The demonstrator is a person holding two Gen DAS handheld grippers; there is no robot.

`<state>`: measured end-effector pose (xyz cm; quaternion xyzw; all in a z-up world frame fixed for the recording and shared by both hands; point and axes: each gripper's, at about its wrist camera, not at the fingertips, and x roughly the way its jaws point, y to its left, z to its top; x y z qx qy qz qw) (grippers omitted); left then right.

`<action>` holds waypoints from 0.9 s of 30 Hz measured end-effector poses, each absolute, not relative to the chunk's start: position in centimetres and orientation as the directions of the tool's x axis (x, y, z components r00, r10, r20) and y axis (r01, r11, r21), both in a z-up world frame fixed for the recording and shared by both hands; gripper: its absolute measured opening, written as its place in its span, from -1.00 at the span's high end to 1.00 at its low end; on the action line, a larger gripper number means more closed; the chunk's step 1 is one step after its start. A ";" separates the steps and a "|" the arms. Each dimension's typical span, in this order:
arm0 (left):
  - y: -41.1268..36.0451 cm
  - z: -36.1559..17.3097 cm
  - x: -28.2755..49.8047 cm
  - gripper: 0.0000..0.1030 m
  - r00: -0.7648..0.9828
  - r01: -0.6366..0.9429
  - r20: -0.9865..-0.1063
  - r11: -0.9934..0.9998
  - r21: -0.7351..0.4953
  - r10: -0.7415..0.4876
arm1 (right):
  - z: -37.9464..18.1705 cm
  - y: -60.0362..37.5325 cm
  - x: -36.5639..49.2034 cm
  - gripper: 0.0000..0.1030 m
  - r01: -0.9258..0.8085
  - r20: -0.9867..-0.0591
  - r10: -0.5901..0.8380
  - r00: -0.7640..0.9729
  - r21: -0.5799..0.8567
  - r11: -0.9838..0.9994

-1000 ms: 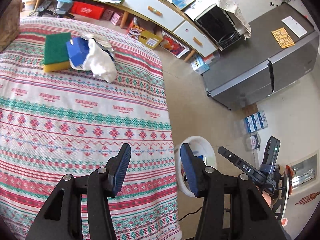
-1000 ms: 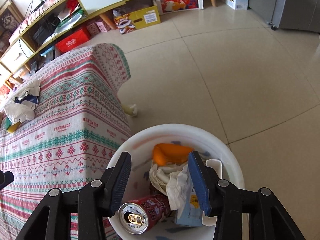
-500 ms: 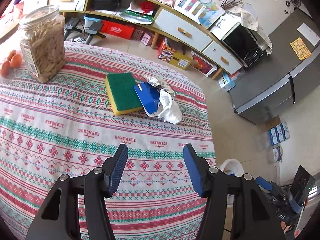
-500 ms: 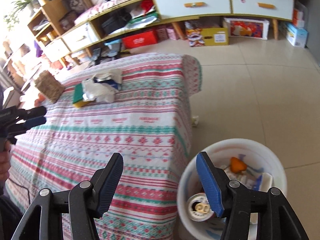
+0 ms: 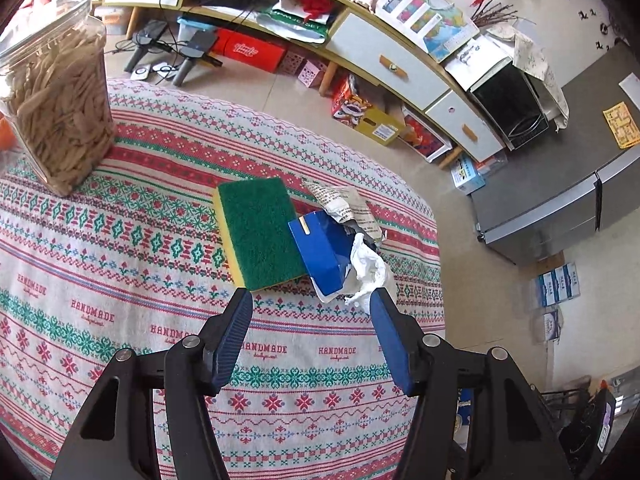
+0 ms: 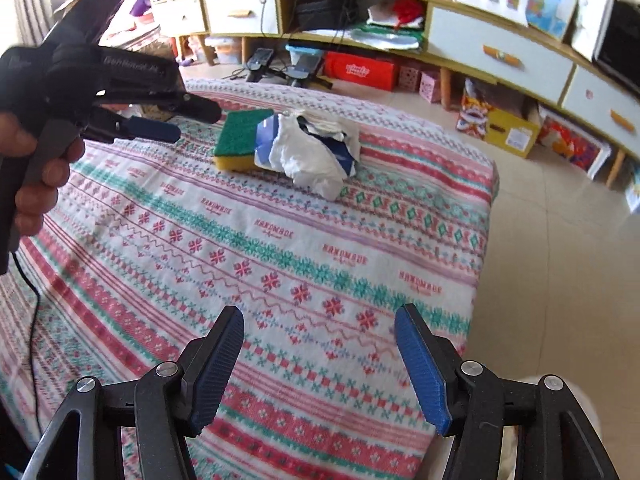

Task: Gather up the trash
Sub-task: 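Grasp the white snack bag with the left gripper while the right grasps the white tissue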

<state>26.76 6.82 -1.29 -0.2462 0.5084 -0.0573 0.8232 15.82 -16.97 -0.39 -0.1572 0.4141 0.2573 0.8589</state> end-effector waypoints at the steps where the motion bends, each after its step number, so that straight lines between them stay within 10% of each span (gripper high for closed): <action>1: 7.0 -1.4 27.1 -0.24 0.475 -0.161 -0.812 0.873 -0.460 -0.340 | -0.7 -16.2 16.4 -0.31 -0.581 -0.783 0.312 0.538 -0.077 0.810; 17: 9.1 -3.9 31.8 -0.27 0.456 -0.219 -0.828 0.861 -0.458 -0.325 | -6.4 -10.0 26.3 -0.48 -0.586 -0.739 0.350 0.575 -0.075 0.807; 18: 8.8 -3.6 32.0 -0.27 0.458 -0.207 -0.826 0.865 -0.457 -0.328 | -6.6 -10.2 26.7 -0.35 -0.590 -0.741 0.367 0.562 -0.049 0.806; 21: 7.3 -2.5 32.8 -0.27 0.471 -0.150 -0.820 0.887 -0.438 -0.325 | -6.7 -10.6 27.2 0.87 -0.596 -0.758 0.382 0.528 -0.010 0.803; 27: 3.9 -1.5 35.2 -0.43 0.450 -0.024 -0.832 0.927 -0.375 -0.325 | -4.2 -11.7 25.6 0.91 -0.625 -0.756 0.424 0.499 0.026 0.780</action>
